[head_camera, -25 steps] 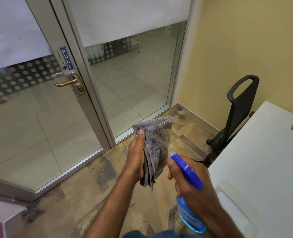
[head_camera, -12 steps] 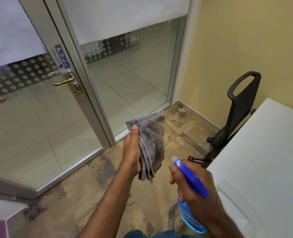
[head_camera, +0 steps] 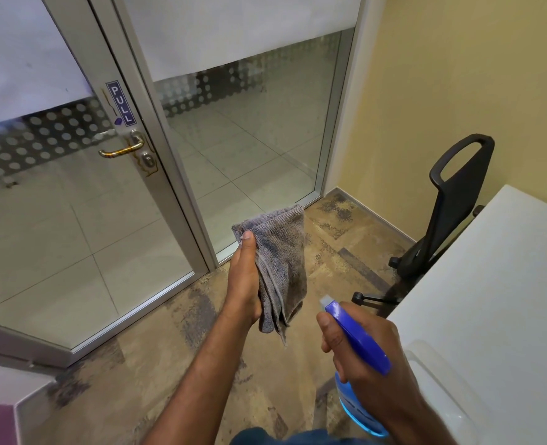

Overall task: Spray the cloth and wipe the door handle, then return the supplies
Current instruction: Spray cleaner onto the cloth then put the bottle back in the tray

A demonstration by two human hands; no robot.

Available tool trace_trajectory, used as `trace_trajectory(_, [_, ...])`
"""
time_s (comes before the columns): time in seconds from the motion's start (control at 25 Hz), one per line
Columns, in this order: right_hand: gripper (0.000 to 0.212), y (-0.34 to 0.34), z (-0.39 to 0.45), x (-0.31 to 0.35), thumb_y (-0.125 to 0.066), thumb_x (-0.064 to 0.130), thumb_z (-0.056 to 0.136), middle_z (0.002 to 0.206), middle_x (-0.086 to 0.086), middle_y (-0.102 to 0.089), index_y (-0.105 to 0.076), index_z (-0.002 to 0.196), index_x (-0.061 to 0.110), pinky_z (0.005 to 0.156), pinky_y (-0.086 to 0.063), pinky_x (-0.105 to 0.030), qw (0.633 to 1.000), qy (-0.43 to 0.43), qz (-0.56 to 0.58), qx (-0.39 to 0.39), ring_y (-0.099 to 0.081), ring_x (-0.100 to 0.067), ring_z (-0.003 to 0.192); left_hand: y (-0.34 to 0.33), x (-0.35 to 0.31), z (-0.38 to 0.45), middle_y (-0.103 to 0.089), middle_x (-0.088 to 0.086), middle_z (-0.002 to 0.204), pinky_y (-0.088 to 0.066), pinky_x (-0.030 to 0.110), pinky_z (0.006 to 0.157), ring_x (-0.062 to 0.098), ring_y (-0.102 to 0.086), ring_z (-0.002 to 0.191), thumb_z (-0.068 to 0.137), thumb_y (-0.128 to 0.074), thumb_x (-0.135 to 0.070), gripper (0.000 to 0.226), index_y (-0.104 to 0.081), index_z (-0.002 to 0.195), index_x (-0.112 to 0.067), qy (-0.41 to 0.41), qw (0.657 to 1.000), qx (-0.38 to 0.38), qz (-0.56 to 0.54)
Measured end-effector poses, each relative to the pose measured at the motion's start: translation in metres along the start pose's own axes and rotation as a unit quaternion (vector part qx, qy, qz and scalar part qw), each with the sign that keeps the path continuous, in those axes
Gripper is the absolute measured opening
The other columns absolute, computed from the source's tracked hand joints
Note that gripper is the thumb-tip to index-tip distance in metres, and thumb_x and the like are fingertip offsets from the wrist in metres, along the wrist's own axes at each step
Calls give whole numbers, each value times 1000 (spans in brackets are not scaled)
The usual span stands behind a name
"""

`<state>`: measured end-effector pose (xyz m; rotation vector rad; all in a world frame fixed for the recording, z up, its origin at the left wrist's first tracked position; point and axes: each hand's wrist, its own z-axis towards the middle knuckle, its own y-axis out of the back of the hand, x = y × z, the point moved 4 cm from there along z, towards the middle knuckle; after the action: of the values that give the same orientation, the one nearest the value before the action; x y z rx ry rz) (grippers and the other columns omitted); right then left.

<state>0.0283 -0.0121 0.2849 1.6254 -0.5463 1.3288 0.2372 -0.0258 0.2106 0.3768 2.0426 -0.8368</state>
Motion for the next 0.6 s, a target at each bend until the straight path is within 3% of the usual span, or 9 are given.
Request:
trace_trajectory(0.12, [55, 0, -2, 0, -47, 94, 71, 56, 4, -62, -66, 72, 43, 54, -56, -49, 1000, -3, 6, 7, -60, -25, 53, 0, -2, 1, -75, 11, 119, -53, 56, 103, 31, -72, 110, 103, -49, -48, 43, -62, 130, -17, 1, 1000, -3, -10])
trace_trajectory(0.28, [64, 1, -2, -1, -50, 89, 77, 58, -5, -61, -64, 76, 27, 54, -53, -55, 1000, 4, 7, 6, -57, -30, 51, -1, -3, 1, -76, 10, 116, -54, 55, 101, 30, -73, 108, 103, -49, -48, 40, -63, 126, -18, 4, 1000, -5, -17])
trace_trajectory(0.48, [52, 1, -4, -4, -47, 92, 72, 57, 7, -62, -65, 72, 44, 52, -55, -35, 1000, 1, -3, -4, -61, -21, 54, -2, -6, 1, -75, 9, 119, -57, 49, 97, 28, -73, 108, 104, -48, -47, 43, -61, 132, -18, -1, 1000, -4, -16])
trace_trajectory(0.6, [59, 0, -4, -8, -46, 95, 70, 59, 3, -64, -65, 75, 40, 56, -57, -41, 1000, -6, 0, -9, -62, -25, 56, -3, -8, 0, -75, 9, 118, -58, 47, 95, 27, -73, 107, 104, -48, -47, 42, -61, 132, -18, -2, 1000, -1, -18])
